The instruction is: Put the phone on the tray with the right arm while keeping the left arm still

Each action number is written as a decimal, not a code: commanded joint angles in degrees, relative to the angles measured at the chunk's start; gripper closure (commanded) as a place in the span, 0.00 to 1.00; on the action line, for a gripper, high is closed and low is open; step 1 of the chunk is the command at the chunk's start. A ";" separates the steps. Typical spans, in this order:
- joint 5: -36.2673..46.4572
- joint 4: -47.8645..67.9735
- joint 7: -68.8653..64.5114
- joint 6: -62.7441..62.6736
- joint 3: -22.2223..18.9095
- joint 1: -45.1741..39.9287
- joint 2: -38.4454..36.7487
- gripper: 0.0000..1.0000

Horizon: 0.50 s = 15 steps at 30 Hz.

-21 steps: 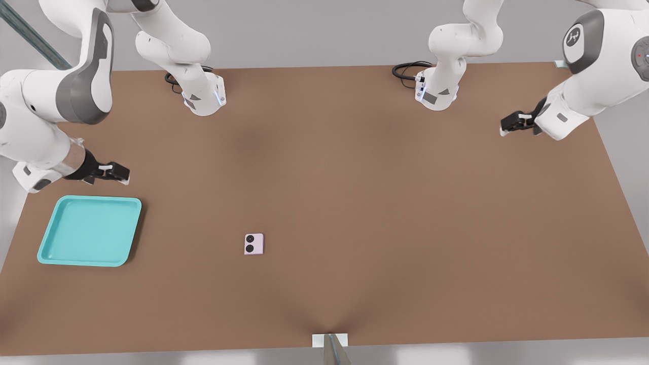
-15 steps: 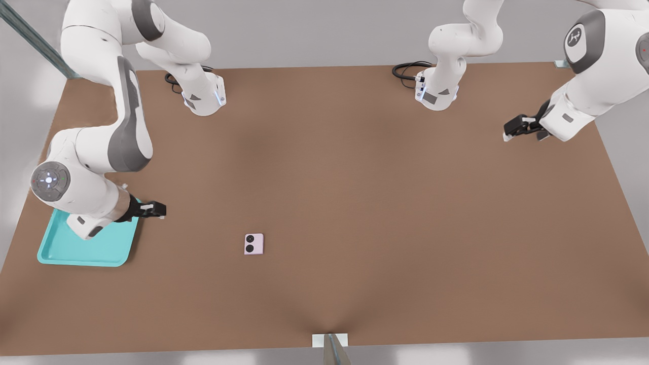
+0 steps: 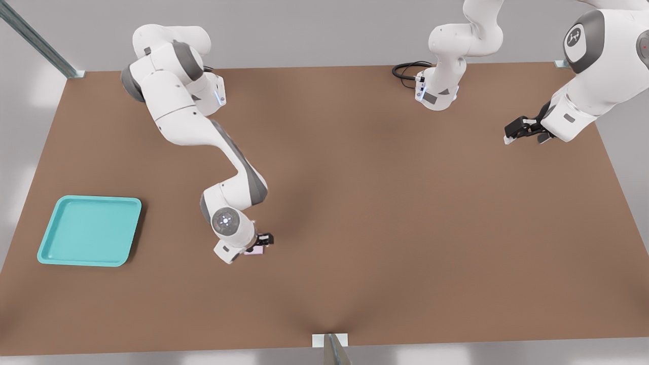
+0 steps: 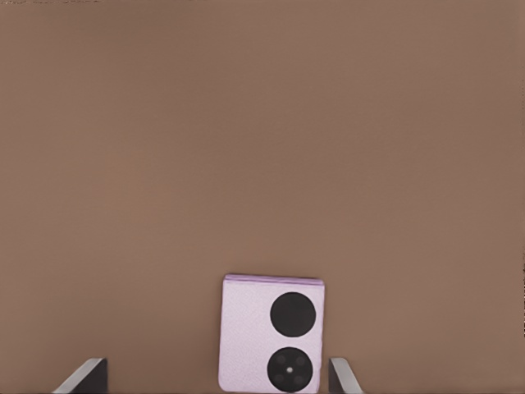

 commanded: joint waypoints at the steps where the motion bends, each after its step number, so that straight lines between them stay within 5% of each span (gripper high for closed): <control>1: 0.22 -4.89 14.76 9.02 -0.28 -1.09 -1.70 0.00; 15: -2.77 -5.87 11.15 13.34 -0.55 -0.82 4.36 0.00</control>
